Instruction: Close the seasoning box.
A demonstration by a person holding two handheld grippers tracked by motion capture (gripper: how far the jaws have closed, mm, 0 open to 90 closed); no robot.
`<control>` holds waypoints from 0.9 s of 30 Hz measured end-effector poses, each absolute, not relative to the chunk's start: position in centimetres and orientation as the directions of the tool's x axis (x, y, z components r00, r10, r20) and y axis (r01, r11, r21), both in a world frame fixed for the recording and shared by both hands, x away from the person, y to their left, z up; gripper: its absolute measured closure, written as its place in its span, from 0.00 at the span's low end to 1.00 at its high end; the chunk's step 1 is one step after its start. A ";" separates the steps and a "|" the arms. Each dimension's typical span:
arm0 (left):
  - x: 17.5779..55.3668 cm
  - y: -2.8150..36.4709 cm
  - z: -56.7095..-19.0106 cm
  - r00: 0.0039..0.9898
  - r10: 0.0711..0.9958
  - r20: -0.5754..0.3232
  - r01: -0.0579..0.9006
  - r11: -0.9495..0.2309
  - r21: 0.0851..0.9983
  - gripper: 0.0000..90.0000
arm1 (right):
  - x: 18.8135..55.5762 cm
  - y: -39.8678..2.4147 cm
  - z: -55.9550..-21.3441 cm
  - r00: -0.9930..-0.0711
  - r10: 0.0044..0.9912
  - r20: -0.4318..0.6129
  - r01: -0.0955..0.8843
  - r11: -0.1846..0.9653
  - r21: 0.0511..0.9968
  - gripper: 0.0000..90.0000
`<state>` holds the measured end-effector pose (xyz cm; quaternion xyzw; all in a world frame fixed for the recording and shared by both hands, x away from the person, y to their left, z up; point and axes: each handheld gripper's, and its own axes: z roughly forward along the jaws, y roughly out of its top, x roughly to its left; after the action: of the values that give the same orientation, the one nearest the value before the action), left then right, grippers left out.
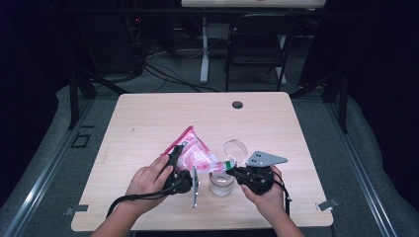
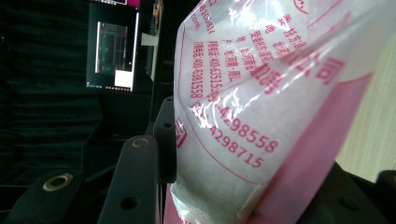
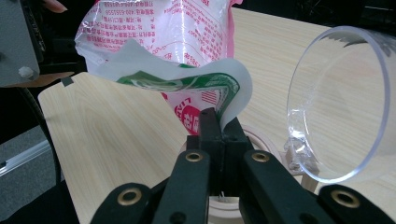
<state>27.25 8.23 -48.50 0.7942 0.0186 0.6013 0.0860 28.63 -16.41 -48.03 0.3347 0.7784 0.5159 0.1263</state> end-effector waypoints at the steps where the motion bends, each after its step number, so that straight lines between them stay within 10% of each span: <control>1: 27.2 8.2 -48.5 0.276 0.132 0.952 -0.074 -0.985 0.158 0.69 | 28.6 -16.4 -48.0 -0.745 0.651 0.148 0.391 0.246 0.887 1.00; 27: 27.2 7.9 -48.0 0.274 0.120 0.954 -0.073 -0.987 0.145 0.70 | 28.7 -16.5 -48.3 -0.743 0.653 0.148 0.399 0.255 0.881 1.00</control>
<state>27.19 7.92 -47.98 0.7940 0.0148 0.6025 0.0801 28.68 -16.45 -48.29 0.3362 0.7824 0.5093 0.1245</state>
